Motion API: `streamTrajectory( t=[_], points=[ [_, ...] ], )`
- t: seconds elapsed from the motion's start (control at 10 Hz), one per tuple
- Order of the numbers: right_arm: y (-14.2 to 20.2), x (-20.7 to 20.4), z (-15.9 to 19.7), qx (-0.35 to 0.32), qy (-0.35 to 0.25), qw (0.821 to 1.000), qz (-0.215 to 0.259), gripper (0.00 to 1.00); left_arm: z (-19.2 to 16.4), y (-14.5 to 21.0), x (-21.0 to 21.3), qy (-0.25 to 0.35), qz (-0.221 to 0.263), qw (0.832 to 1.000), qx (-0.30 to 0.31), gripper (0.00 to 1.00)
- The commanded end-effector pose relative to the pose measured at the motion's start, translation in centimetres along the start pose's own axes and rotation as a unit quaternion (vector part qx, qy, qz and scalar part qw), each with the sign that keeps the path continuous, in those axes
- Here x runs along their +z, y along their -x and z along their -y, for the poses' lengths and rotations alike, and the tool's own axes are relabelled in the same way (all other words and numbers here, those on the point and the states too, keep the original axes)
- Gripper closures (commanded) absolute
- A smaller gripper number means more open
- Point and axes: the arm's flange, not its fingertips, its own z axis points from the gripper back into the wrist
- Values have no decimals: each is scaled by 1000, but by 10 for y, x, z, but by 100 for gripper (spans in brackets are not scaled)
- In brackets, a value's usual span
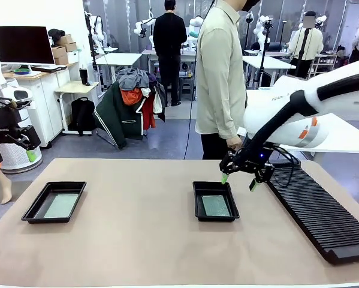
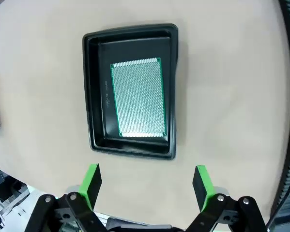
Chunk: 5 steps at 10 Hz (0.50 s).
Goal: Inspect and transfer BCBs to ESD trays.
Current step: Pick up the Blank PCB from the PCB Rack and place it in the right ESD tray.
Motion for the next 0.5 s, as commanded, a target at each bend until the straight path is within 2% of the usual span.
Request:
streamTrajectory(
  t=[0.0, 0.4],
  points=[
    [13, 15, 4, -8, 23, 1000, 3, 0, -1, 0, -1, 2, 5, 1000, 2, 0],
    [12, 33, 26, -2, 27, 999, 17, 0, -1, 0, -1, 2, 5, 1000, 2, 0]
  ],
)
